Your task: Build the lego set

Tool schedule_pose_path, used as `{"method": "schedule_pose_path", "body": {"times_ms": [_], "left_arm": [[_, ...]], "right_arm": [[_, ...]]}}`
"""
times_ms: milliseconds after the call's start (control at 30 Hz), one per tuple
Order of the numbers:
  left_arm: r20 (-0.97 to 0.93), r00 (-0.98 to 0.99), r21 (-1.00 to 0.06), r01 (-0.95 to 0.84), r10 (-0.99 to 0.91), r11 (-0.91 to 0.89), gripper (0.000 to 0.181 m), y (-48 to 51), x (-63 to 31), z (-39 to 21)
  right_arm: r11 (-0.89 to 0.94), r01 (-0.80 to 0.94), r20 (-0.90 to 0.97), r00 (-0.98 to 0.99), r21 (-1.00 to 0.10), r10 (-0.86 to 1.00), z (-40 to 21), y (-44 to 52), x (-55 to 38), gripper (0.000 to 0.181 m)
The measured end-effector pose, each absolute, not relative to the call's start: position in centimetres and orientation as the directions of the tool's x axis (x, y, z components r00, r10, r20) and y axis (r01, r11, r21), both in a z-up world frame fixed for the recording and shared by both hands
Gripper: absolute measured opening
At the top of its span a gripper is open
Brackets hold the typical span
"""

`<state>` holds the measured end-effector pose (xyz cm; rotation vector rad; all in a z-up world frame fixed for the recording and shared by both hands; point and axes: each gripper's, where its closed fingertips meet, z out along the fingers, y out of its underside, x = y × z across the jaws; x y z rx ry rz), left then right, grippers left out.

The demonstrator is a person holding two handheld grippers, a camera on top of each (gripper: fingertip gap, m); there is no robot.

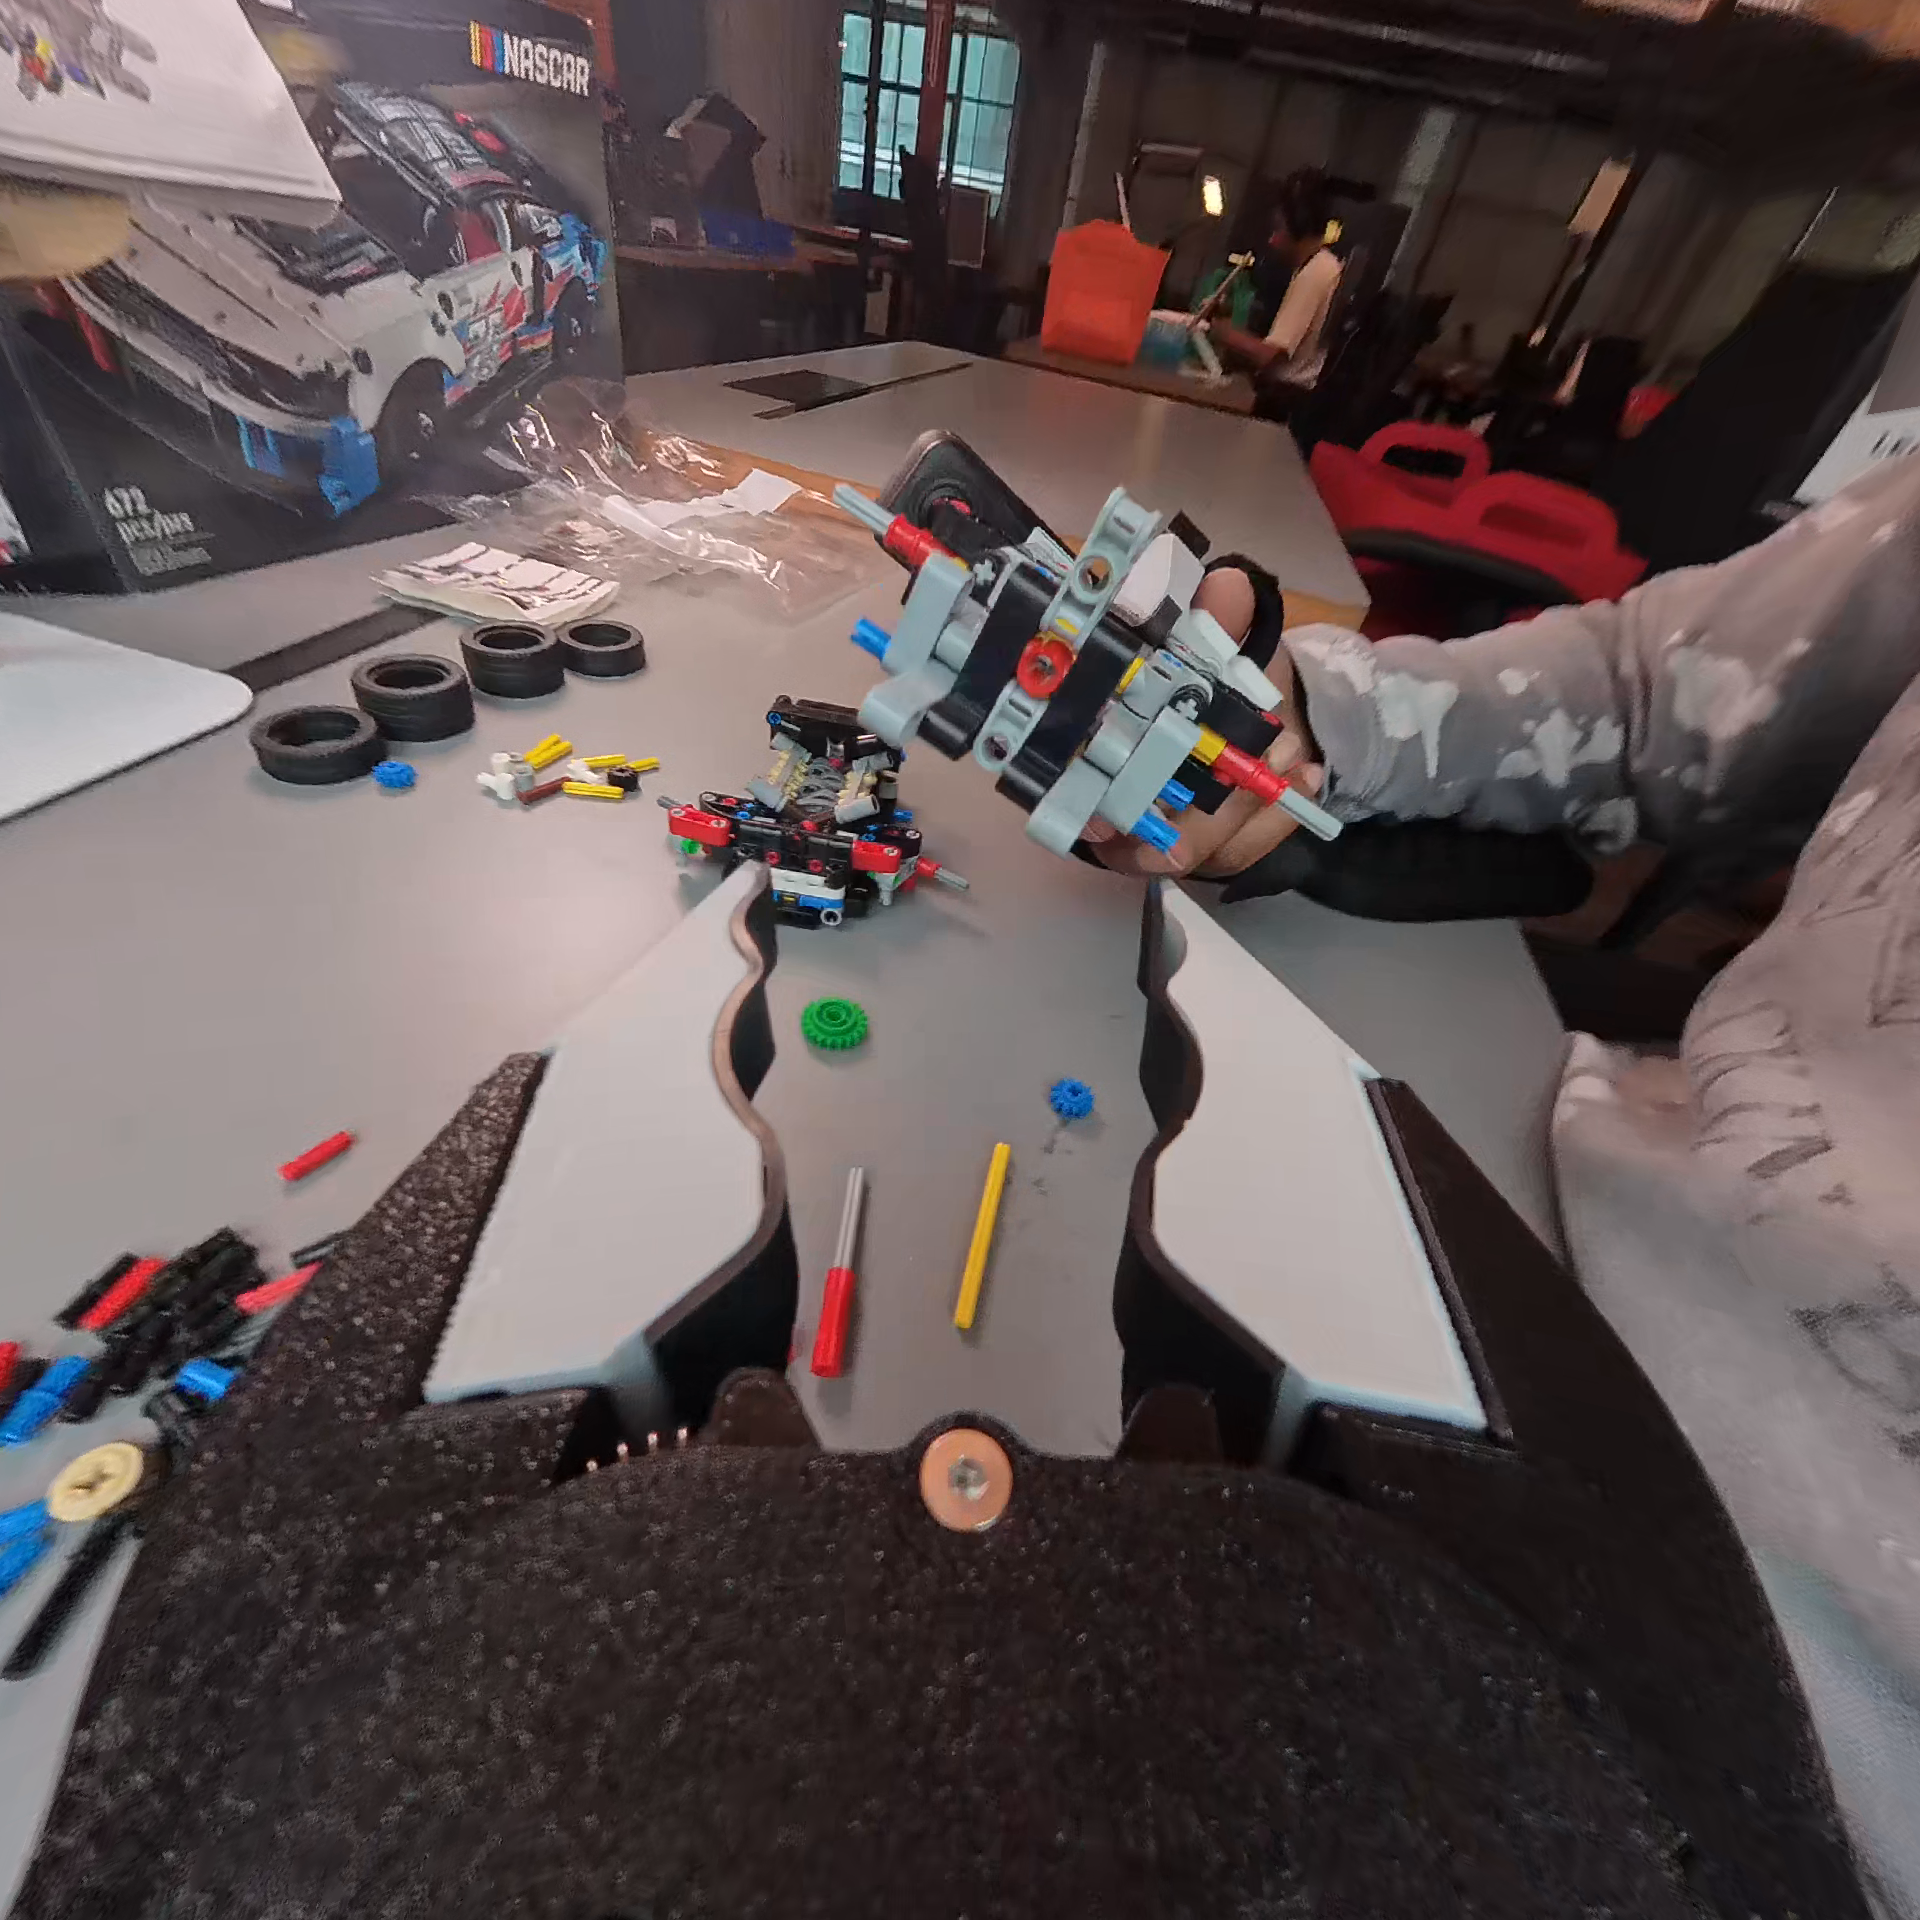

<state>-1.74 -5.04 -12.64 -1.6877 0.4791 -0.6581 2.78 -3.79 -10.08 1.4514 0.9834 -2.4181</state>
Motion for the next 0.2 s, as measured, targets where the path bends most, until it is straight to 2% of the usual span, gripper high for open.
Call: {"method": "schedule_pose_path", "body": {"times_ms": [33, 100, 167, 200], "left_arm": [[0.096, 0.766, -0.984, -0.025, -0.636, -0.179, 0.076, -5.1, -1.6, -12.7], [-0.013, 0.756, -0.985, -0.124, -0.655, -0.124, 0.076, -5.6, -1.1, -12.6], [-0.063, 0.716, -0.975, -0.192, -0.695, -0.110, 0.058, -6.4, -0.3, -13.0], [-0.074, 0.712, -0.973, -0.205, -0.698, -0.107, 0.058, -6.5, -0.3, -13.2]], "right_arm": [[-0.766, 0.468, -0.844, -0.506, -0.440, 0.176, -10.4, -4.3, 2.7, 0.018], [-0.761, 0.515, -0.865, -0.488, -0.395, 0.119, -10.7, -5.1, 2.7, 0.019], [-0.757, 0.551, -0.885, -0.460, -0.350, 0.074, -11.2, -5.7, 2.5, 0.018], [-0.754, 0.565, -0.890, -0.453, -0.336, 0.057, -11.4, -5.9, 2.5, 0.019]]}}
